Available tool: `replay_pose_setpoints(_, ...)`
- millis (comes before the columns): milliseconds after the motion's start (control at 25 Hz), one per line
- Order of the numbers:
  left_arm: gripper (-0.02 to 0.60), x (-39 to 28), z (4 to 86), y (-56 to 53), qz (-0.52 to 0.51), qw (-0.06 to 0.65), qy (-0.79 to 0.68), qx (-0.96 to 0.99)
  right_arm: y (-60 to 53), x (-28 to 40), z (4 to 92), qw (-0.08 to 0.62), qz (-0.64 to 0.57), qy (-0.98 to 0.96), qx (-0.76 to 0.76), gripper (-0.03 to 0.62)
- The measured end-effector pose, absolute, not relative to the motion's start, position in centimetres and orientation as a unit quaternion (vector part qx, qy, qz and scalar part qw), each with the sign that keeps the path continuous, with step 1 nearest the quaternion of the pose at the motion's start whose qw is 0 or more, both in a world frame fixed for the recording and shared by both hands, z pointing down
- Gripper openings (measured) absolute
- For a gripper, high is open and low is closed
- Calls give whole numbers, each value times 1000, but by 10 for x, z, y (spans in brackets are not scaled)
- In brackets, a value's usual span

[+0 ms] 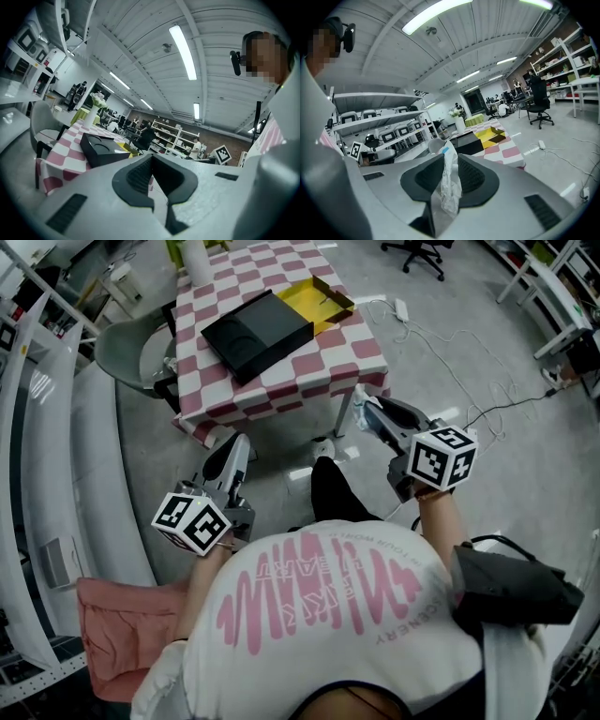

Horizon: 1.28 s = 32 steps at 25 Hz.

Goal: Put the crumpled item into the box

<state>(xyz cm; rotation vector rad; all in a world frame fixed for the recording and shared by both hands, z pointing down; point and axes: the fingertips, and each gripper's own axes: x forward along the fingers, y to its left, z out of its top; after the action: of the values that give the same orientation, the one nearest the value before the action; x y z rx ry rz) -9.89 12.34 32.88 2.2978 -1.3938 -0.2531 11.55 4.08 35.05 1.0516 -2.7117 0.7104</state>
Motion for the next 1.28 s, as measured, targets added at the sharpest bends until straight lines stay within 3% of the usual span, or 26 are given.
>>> replay_pose_setpoints(1280, 7, -162, 325, -50, -119, 209, -568, 787, -180, 31, 358, 85, 237, -924, 287, 87)
